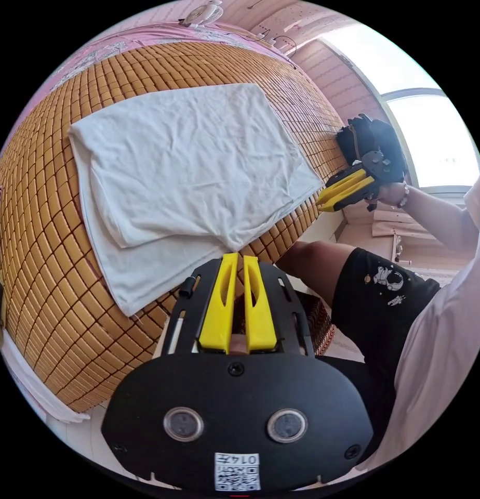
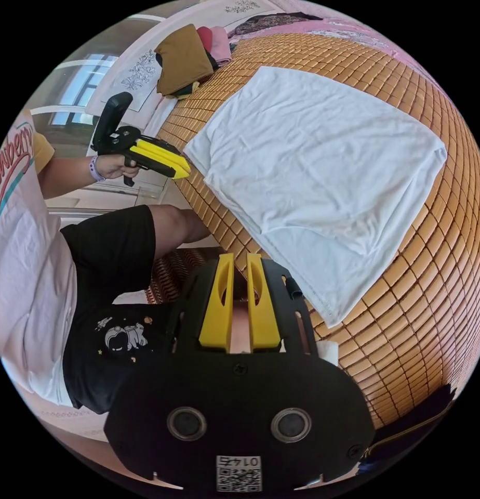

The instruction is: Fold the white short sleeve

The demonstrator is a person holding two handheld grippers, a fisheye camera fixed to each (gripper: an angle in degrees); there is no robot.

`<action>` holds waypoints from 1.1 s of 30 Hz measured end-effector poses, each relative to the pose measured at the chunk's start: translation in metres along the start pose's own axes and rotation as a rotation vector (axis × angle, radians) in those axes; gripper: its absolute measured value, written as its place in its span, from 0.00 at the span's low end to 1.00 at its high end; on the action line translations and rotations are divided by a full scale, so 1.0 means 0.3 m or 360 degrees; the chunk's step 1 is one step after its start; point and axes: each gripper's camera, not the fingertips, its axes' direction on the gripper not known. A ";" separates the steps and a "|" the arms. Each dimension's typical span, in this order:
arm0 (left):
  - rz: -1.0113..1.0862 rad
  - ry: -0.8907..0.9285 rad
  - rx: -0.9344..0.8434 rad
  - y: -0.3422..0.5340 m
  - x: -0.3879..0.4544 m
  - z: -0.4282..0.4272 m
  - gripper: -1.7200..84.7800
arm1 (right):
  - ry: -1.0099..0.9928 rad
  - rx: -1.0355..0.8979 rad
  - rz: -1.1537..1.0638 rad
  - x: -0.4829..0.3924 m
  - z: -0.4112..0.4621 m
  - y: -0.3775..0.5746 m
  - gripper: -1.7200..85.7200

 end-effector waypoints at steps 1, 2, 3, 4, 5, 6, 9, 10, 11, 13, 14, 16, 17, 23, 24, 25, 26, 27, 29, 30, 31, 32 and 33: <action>0.0007 -0.0009 0.0014 -0.002 0.006 -0.005 0.01 | 0.0020 0.0016 -0.0005 -0.005 -0.012 -0.019 0.07; 0.0019 -0.0031 0.0050 -0.014 0.019 -0.014 0.01 | 0.0046 0.0047 -0.0008 -0.006 -0.028 -0.050 0.06; 0.0040 -0.0046 0.0093 -0.034 0.036 -0.020 0.01 | 0.0062 0.0064 -0.0018 -0.006 -0.038 -0.070 0.06; 0.0054 -0.0052 0.0117 -0.047 0.047 -0.021 0.01 | 0.0112 0.0103 -0.0050 -0.007 -0.057 -0.120 0.05; 0.0082 -0.0075 0.0165 -0.075 0.071 -0.016 0.01 | 0.0198 0.0138 -0.0067 -0.005 -0.074 -0.182 0.04; 0.0102 -0.0107 0.0208 -0.104 0.097 -0.001 0.01 | 0.0244 0.0154 -0.0071 -0.003 -0.081 -0.220 0.04; 0.0119 -0.0159 0.0264 -0.161 0.158 0.078 0.01 | 0.0396 0.0247 -0.0148 0.007 -0.111 -0.434 0.02; 0.0127 -0.0160 0.0246 -0.170 0.169 0.099 0.01 | 0.0418 0.0265 -0.0185 0.012 -0.118 -0.525 0.02; 0.0155 -0.0184 0.0192 -0.185 0.191 0.143 0.01 | 0.0443 0.0231 -0.0215 0.022 -0.115 -0.615 0.02; 0.0209 -0.0228 0.0155 -0.196 0.219 0.189 0.01 | 0.0515 0.0173 -0.0247 0.040 -0.102 -0.732 0.02; 0.0250 -0.0251 0.0138 -0.200 0.231 0.208 0.01 | 0.0583 0.0122 -0.0260 0.055 -0.081 -0.797 0.02; 0.0281 -0.0277 0.0095 -0.200 0.237 0.237 0.01 | 0.0664 -0.0092 -0.0277 0.089 -0.013 -0.877 0.02; 0.0305 -0.0283 0.0050 -0.195 0.240 0.262 0.01 | 0.0632 -0.0135 -0.0328 0.090 -0.021 -0.906 0.02; 0.0365 -0.0283 0.0094 -0.166 0.265 0.282 0.01 | 0.0630 -0.0283 -0.0317 0.091 -0.061 -1.018 0.01; 0.0364 -0.0275 0.0095 -0.163 0.266 0.285 0.01 | 0.0642 -0.0263 -0.0310 0.094 -0.066 -1.028 0.01; 0.0362 -0.0269 0.0098 -0.161 0.266 0.286 0.01 | 0.0720 -0.0265 -0.0290 0.101 -0.063 -1.049 0.01; 0.0358 -0.0258 0.0107 -0.154 0.265 0.290 0.01 | 0.0803 -0.0329 -0.0303 0.108 -0.037 -1.065 0.01; 0.0354 -0.0248 0.0119 -0.147 0.265 0.293 0.01 | 0.0811 -0.0351 -0.0311 0.108 -0.030 -1.071 0.01; 0.0339 -0.0237 0.0132 -0.138 0.266 0.298 0.01 | 0.0831 -0.0443 -0.0336 0.100 -0.038 -1.095 0.01; 0.0336 -0.0238 0.0139 -0.131 0.269 0.301 0.01 | 0.0848 -0.0425 -0.0333 0.100 -0.047 -1.097 0.01; 0.0335 -0.0240 0.0143 -0.128 0.271 0.302 0.01 | 0.0872 -0.0376 -0.0317 0.107 -0.065 -1.099 0.01; 0.0333 -0.0244 0.0150 -0.121 0.275 0.306 0.01 | 0.0873 -0.0352 -0.0281 0.124 -0.069 -1.099 0.01; 0.0331 -0.0246 0.0158 -0.114 0.279 0.309 0.01 | 0.0868 -0.0349 -0.0269 0.135 -0.063 -1.097 0.01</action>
